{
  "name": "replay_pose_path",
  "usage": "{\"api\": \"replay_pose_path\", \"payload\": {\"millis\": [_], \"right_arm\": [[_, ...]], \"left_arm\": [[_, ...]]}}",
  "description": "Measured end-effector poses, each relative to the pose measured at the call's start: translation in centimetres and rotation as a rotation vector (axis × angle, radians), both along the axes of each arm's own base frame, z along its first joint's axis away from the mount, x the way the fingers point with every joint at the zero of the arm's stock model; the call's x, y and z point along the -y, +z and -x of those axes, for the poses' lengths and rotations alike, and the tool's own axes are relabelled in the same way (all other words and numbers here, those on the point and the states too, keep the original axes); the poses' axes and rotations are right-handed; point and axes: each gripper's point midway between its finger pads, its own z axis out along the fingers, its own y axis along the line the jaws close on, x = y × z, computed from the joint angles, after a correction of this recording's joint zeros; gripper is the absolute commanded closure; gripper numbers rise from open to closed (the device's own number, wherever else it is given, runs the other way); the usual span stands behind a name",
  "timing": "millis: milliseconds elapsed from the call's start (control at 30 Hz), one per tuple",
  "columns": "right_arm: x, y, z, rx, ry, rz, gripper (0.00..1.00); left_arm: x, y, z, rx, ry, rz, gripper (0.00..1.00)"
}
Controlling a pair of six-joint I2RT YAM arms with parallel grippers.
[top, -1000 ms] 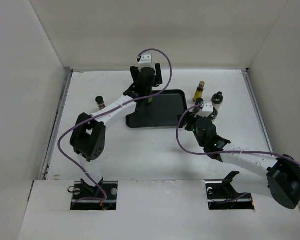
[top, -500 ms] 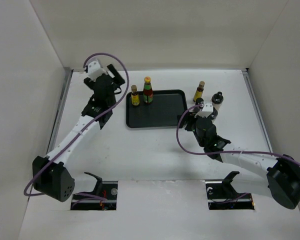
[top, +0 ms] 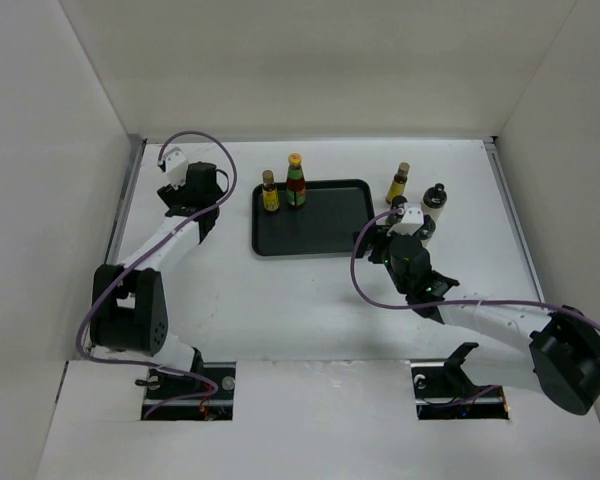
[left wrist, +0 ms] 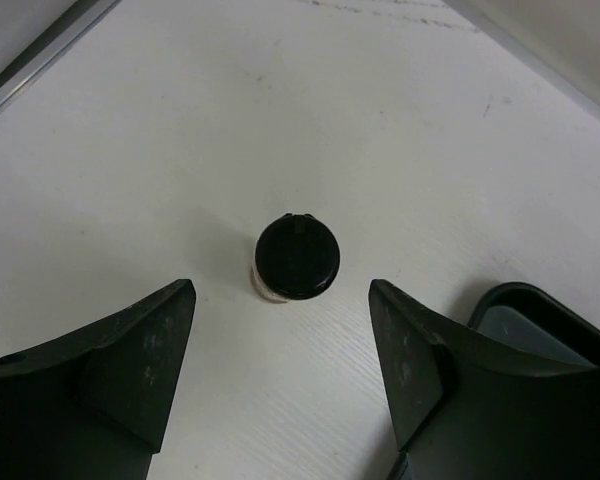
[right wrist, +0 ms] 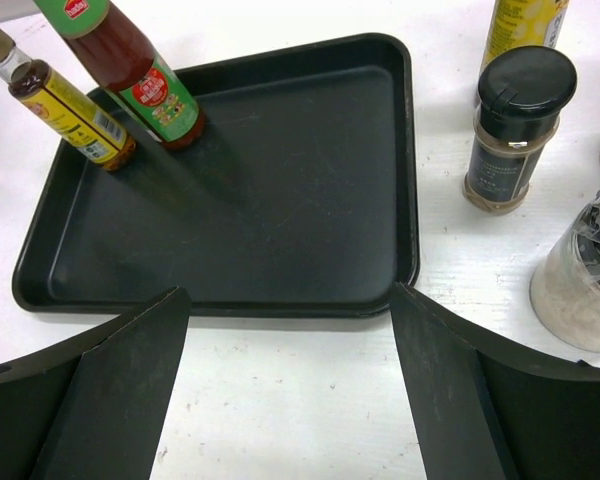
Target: Organize the condiment bottles
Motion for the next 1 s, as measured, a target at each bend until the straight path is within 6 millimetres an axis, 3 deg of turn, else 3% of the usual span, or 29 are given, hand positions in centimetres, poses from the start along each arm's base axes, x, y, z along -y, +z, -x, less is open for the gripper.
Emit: {"api": "replay_pose_path", "payload": {"millis": [167, 233, 300, 600, 767, 1000], "right_arm": [[-0.1, -0.2, 0.0, -0.005, 0.004, 0.003, 0.12], [-0.1, -0.4, 0.0, -0.009, 0.006, 0.006, 0.12], [-0.1, -0.4, 0.0, -0.009, 0.007, 0.006, 0.12], [-0.2, -0.4, 0.0, -0.009, 0.009, 0.005, 0.12], [-0.2, -0.4, 0.0, -0.009, 0.009, 0.005, 0.12], [0.0, 0.5, 0.0, 0.011, 0.005, -0.012, 0.12]], "left_arm": [[-0.3, -1.7, -2.4, -0.047, 0.004, 0.008, 0.32], [-0.2, -2.1, -3.0, -0.053, 0.001, 0.011, 0.38], [-0.2, -2.4, -3.3, -0.06, -0.002, 0.014, 0.42], [0.0, -3.6, -3.3, -0.087, -0.007, 0.014, 0.43], [0.0, -3.6, -3.4, -0.086, -0.006, 0.019, 0.65], [-0.2, -3.6, -3.5, -0.075, -0.002, 0.024, 0.77]]}}
